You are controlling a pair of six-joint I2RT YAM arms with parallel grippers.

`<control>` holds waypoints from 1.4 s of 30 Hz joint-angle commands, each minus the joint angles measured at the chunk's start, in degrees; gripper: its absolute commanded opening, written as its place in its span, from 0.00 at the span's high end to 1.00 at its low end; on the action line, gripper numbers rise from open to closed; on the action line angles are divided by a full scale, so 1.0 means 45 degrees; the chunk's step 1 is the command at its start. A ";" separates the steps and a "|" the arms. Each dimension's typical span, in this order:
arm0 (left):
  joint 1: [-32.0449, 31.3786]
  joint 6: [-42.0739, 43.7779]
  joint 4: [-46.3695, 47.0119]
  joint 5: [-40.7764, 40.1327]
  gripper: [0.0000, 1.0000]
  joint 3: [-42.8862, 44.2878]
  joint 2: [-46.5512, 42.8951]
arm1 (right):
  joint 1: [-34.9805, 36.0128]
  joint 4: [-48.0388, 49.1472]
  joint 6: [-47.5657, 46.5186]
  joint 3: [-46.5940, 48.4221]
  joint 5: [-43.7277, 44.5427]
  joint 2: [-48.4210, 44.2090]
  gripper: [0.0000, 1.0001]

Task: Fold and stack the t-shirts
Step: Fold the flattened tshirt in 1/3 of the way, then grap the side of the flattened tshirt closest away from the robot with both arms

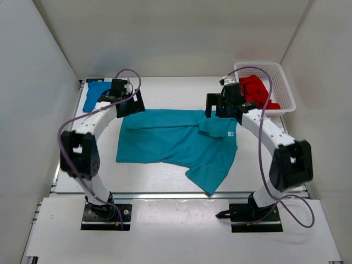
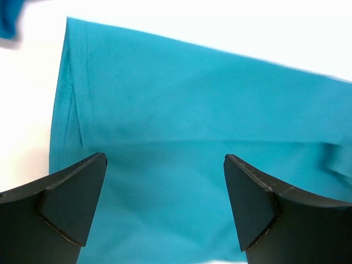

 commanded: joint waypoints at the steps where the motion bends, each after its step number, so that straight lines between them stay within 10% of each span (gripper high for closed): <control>1: 0.0208 -0.0650 -0.0707 -0.0584 0.01 -0.0973 -0.2717 | 0.0756 0.0031 0.0045 -0.1429 0.0535 -0.1913 0.01; 15: 0.0624 -0.3993 -0.2268 -0.2557 0.11 -0.8732 -0.8011 | 0.5541 -0.1961 0.2858 -0.8777 -0.0651 -0.9534 0.04; 33: 0.0912 -0.5692 -0.0555 -0.3071 0.36 -1.0585 -0.6919 | 0.8747 -0.2274 0.2703 -0.8994 0.0849 -0.7175 0.10; 39: 0.0662 -0.5537 0.0523 -0.2930 0.62 -1.0375 -0.6161 | 0.9255 -0.2452 0.2430 -0.8956 0.1300 -0.5671 0.14; 42: 0.0504 -0.5457 0.0739 -0.2716 0.92 -1.0044 -0.5536 | 0.9255 -0.2314 0.2467 -0.8877 0.1591 -0.4852 0.22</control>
